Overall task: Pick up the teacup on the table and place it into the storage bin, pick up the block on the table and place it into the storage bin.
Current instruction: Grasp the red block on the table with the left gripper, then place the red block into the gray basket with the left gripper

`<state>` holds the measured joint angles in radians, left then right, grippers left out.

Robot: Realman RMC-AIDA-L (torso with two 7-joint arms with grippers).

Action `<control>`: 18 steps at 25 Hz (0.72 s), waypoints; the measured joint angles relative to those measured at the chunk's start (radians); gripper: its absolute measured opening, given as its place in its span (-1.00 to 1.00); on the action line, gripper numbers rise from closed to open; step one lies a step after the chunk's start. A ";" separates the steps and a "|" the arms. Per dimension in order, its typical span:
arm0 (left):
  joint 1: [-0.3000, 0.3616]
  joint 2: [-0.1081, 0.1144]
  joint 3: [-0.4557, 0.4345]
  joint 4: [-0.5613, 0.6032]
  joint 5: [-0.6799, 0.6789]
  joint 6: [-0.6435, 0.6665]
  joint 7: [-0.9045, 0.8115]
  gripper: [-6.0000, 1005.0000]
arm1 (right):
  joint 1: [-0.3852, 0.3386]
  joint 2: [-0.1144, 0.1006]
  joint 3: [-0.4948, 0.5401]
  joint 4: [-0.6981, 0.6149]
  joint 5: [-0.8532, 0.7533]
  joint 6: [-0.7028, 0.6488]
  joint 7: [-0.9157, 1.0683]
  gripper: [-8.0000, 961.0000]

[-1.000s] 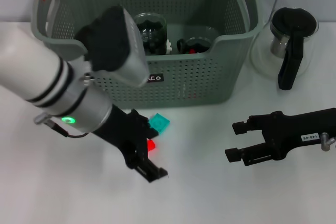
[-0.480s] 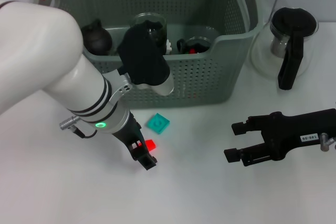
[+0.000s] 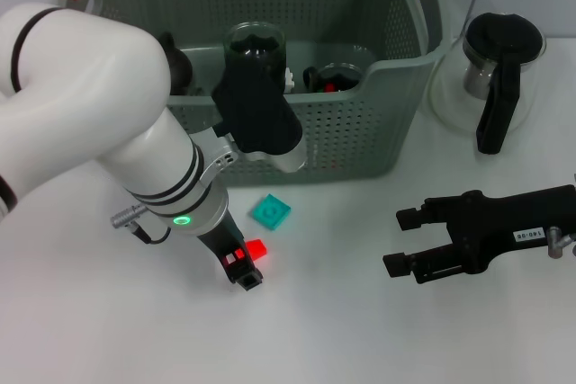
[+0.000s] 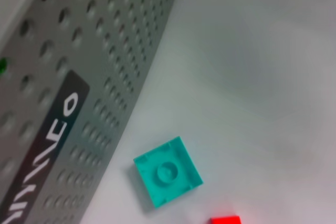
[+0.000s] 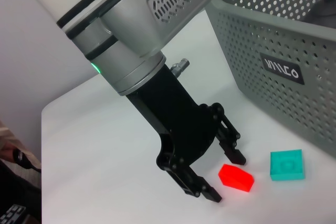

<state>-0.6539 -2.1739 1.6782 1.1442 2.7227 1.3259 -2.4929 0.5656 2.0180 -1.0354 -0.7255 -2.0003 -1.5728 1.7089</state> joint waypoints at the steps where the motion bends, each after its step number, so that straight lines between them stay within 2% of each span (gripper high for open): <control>1: 0.000 0.000 0.002 0.001 0.000 -0.001 -0.001 0.59 | 0.000 0.000 0.000 0.000 0.000 0.000 0.000 0.92; 15: -0.013 -0.001 0.027 -0.003 0.002 -0.024 -0.024 -0.60 | 0.000 -0.001 0.000 0.000 0.000 0.001 -0.005 0.92; 18: -0.005 -0.001 0.028 0.042 -0.001 0.005 -0.032 -0.60 | -0.001 -0.002 0.000 0.000 0.000 0.001 -0.006 0.92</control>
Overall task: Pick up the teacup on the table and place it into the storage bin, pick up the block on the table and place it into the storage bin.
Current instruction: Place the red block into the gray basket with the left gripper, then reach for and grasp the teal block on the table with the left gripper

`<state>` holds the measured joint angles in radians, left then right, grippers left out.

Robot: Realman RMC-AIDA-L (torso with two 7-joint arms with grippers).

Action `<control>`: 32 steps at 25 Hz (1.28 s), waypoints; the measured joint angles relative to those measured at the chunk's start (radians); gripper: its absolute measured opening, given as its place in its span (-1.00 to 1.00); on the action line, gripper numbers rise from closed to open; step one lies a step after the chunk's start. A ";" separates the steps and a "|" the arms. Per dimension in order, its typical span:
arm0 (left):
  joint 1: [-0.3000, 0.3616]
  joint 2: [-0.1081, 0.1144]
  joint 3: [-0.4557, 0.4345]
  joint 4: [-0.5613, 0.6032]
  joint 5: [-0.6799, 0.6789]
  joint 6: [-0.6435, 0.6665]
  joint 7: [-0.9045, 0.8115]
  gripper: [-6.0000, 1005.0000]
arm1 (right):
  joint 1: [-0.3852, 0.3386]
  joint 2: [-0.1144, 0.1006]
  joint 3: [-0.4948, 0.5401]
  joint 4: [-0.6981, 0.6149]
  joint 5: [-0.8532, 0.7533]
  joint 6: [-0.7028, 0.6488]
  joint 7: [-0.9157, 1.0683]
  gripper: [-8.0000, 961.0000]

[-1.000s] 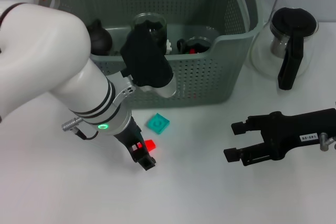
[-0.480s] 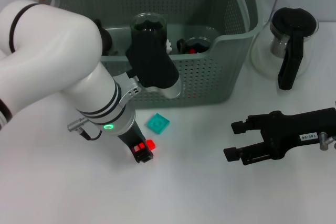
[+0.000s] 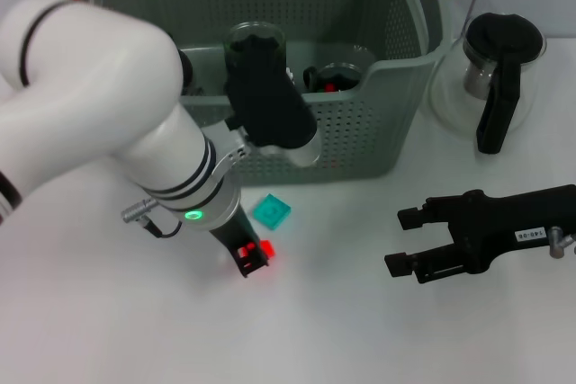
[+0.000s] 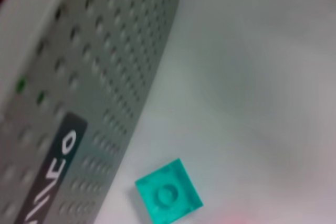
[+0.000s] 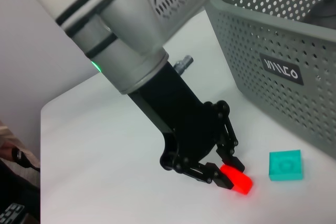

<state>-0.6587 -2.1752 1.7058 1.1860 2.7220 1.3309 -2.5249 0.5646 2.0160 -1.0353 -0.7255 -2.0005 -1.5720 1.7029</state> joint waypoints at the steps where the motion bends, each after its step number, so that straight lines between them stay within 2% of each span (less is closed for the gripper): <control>1: 0.005 0.000 -0.002 0.028 -0.007 0.024 -0.004 -0.61 | 0.000 0.000 0.000 0.000 0.000 0.000 0.001 0.92; 4: 0.026 0.000 -0.039 0.186 -0.092 0.180 -0.009 -0.61 | -0.002 -0.003 0.000 0.000 0.000 -0.001 0.007 0.92; 7: 0.019 0.004 -0.198 0.356 -0.341 0.390 0.025 -0.61 | -0.001 -0.006 0.000 0.000 0.000 -0.003 0.013 0.92; 9: -0.014 0.009 -0.335 0.396 -0.481 0.477 0.041 -0.61 | -0.002 -0.009 0.000 0.000 0.000 -0.004 0.013 0.92; 11: -0.074 0.017 -0.511 0.410 -0.597 0.531 0.067 -0.61 | -0.004 -0.010 0.000 0.000 0.000 -0.005 0.013 0.92; 12: -0.095 0.024 -0.565 0.407 -0.612 0.525 0.079 -0.61 | -0.004 -0.010 0.000 0.000 0.000 -0.006 0.013 0.92; 14: -0.154 0.052 -0.674 0.355 -0.609 0.461 0.108 -0.61 | -0.004 -0.011 -0.002 0.000 0.000 -0.009 0.013 0.92; 17: -0.216 0.114 -0.706 0.170 -0.575 0.265 0.108 -0.61 | -0.003 -0.010 -0.003 0.000 -0.005 -0.009 0.013 0.92; 18: -0.243 0.137 -0.704 0.076 -0.558 0.175 0.107 -0.61 | -0.003 -0.008 -0.003 0.000 -0.008 -0.009 0.013 0.92; 20: -0.278 0.157 -0.701 -0.047 -0.521 0.051 0.108 -0.61 | -0.002 -0.007 -0.004 0.000 -0.012 -0.010 0.013 0.92; 22: -0.299 0.162 -0.699 -0.113 -0.481 -0.037 0.111 -0.61 | -0.002 -0.007 -0.005 0.000 -0.012 -0.012 0.014 0.92; 23: -0.304 0.158 -0.697 -0.128 -0.460 -0.070 0.114 -0.54 | -0.002 -0.007 -0.005 0.000 -0.012 -0.014 0.014 0.92; 27: -0.305 0.138 -0.697 -0.099 -0.426 -0.103 0.115 -0.27 | -0.002 -0.007 -0.002 0.000 -0.012 -0.016 0.014 0.92; 30: -0.275 0.124 -0.708 0.011 -0.477 -0.026 0.124 -0.03 | -0.002 -0.009 0.000 0.000 -0.012 -0.016 0.013 0.92; 32: -0.227 0.110 -0.709 0.121 -0.598 0.112 0.188 0.14 | -0.002 -0.009 0.000 -0.001 -0.012 -0.016 0.013 0.92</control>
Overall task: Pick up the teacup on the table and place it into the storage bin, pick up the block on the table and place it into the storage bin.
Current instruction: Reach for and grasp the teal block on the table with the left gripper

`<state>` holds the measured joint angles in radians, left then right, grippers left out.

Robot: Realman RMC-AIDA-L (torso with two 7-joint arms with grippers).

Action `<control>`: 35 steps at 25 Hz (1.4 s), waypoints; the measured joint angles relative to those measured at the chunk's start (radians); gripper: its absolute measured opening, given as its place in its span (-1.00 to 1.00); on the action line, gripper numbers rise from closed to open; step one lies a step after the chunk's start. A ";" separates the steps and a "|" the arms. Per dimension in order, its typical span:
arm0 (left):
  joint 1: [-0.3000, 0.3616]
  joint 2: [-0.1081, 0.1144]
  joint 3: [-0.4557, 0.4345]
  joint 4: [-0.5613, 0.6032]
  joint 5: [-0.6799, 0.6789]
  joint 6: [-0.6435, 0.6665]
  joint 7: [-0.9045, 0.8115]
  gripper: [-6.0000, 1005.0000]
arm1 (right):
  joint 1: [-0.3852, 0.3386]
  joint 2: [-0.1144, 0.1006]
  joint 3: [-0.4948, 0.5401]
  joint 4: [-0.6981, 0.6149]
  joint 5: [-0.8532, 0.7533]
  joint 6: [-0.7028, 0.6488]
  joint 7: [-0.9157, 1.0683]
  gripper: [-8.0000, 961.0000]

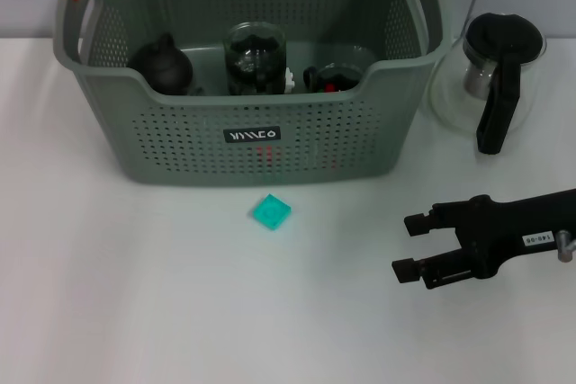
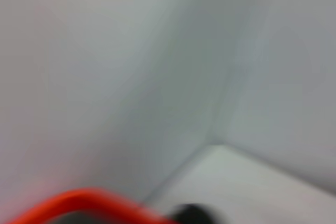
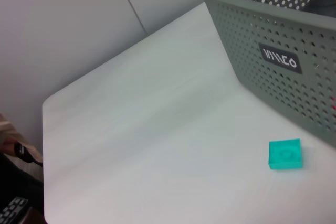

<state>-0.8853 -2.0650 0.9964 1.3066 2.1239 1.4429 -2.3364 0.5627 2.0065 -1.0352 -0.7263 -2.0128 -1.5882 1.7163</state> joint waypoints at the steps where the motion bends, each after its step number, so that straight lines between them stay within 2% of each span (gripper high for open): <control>1: 0.024 -0.008 0.004 0.043 -0.054 0.082 0.043 0.22 | 0.000 -0.001 0.000 0.000 0.000 0.001 0.000 0.92; 3: 0.087 -0.036 0.011 0.144 -0.152 0.248 0.129 0.33 | 0.001 -0.006 0.000 0.000 0.000 0.006 0.000 0.92; 6: 0.201 -0.090 0.057 0.265 -0.159 0.409 0.178 0.50 | 0.002 -0.009 0.007 0.000 0.000 0.009 0.000 0.92; 7: 0.237 -0.098 0.094 0.284 -0.134 0.422 0.178 0.56 | 0.002 -0.010 0.010 0.000 0.000 0.009 0.000 0.92; 8: 0.237 -0.098 0.094 0.284 -0.134 0.422 0.178 0.61 | 0.003 -0.010 0.015 0.000 0.000 0.010 0.000 0.92; 10: 0.349 -0.107 0.257 0.305 0.008 0.369 0.139 0.71 | 0.003 -0.012 0.027 0.000 0.000 0.011 0.000 0.92; 13: 0.382 -0.113 0.343 0.271 0.121 0.294 0.075 0.85 | 0.001 -0.013 0.043 0.000 -0.006 0.012 0.004 0.92; 16: 0.377 -0.113 0.397 0.185 0.209 0.192 -0.010 0.89 | 0.001 -0.013 0.051 0.001 -0.012 0.011 0.011 0.92; 22: 0.339 -0.109 0.431 0.023 0.277 0.029 -0.102 0.89 | 0.003 -0.012 0.051 0.001 -0.013 0.011 0.015 0.92; 27: 0.331 -0.111 0.507 -0.051 0.375 -0.113 -0.173 0.89 | 0.003 -0.012 0.050 0.001 -0.014 0.013 0.016 0.92; 35: 0.316 -0.112 0.582 -0.118 0.473 -0.242 -0.270 0.87 | 0.004 -0.012 0.052 0.001 -0.022 0.013 0.016 0.92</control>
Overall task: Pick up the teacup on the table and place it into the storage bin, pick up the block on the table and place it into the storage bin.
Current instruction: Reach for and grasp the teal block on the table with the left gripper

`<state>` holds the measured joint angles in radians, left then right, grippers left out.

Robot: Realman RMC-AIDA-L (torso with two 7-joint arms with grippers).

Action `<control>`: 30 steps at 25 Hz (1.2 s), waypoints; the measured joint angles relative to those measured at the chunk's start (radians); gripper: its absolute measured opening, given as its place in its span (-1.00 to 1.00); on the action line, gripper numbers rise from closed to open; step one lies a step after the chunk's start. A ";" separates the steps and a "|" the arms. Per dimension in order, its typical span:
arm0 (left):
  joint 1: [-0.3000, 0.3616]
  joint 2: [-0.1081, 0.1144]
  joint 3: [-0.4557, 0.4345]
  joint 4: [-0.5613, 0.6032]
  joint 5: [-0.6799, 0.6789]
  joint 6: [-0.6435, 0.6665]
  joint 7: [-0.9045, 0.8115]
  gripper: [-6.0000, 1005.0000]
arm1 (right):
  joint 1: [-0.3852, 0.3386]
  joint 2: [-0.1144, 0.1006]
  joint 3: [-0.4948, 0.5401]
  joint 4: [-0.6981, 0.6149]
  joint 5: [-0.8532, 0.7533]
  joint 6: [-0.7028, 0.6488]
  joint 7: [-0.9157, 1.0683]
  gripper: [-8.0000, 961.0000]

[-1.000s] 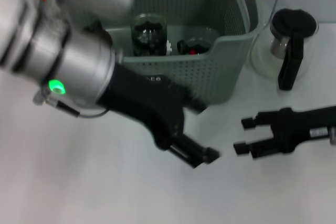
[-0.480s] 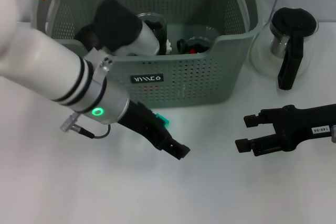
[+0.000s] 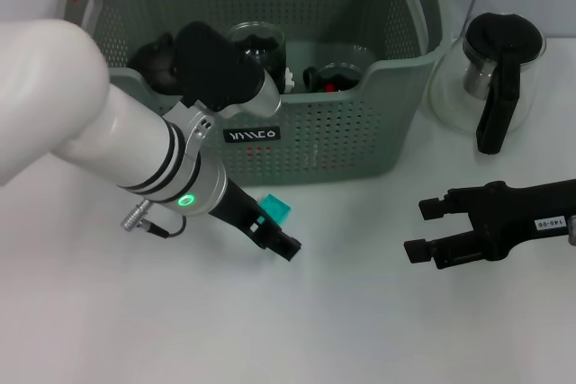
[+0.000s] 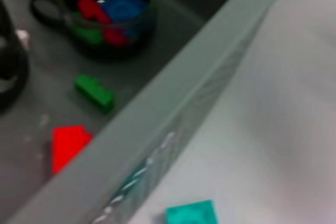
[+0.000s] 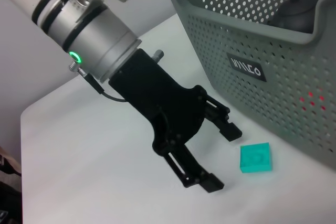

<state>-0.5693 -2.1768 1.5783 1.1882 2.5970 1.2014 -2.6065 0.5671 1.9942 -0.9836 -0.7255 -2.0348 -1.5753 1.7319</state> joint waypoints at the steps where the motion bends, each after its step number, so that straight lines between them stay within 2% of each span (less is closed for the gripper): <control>1: -0.001 0.000 0.005 -0.003 0.011 -0.007 -0.010 0.87 | 0.000 0.000 0.000 0.000 0.000 0.000 0.000 0.92; 17: -0.036 0.001 0.055 -0.069 0.036 -0.094 -0.073 0.78 | 0.001 0.000 0.000 0.000 -0.001 0.008 -0.001 0.92; 30: -0.048 0.000 0.077 -0.081 0.048 -0.112 -0.094 0.72 | 0.001 0.000 0.000 0.000 -0.002 0.011 -0.003 0.92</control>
<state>-0.6169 -2.1768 1.6550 1.1070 2.6449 1.0892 -2.7003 0.5676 1.9942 -0.9833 -0.7255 -2.0372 -1.5647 1.7286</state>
